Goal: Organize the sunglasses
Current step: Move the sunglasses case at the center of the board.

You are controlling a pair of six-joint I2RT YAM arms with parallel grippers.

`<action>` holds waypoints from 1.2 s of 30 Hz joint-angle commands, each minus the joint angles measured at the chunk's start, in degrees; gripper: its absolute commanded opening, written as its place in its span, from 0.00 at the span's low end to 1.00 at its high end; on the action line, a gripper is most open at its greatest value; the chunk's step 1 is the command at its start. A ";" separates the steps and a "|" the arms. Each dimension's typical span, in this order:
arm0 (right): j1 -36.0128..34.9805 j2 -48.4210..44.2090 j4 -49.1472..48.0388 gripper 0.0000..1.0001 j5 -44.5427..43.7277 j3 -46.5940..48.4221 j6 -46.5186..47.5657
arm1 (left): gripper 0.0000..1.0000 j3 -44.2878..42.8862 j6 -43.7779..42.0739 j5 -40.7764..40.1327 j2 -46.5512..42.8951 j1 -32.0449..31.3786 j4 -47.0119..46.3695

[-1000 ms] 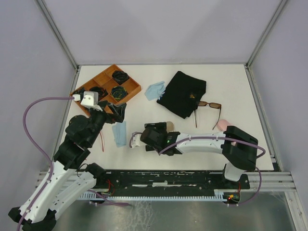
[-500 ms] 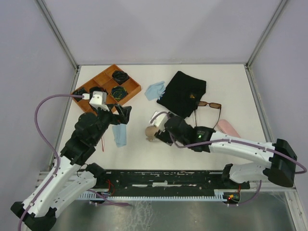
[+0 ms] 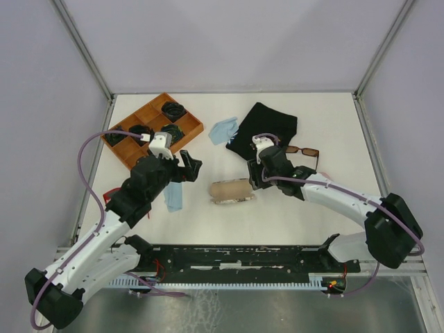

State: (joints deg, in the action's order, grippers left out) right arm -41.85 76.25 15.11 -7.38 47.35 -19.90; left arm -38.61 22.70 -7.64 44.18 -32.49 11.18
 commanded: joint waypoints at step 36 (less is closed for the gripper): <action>1.26 14.88 -11.37 0.25 -0.92 2.27 -0.99 | 0.99 -14.94 6.81 -6.50 0.02 0.15 6.56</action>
State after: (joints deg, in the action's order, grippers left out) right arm -40.75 91.26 6.39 -6.68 47.29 -21.96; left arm -43.92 25.52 -10.63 43.62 -32.49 15.07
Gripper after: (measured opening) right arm 0.293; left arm 0.994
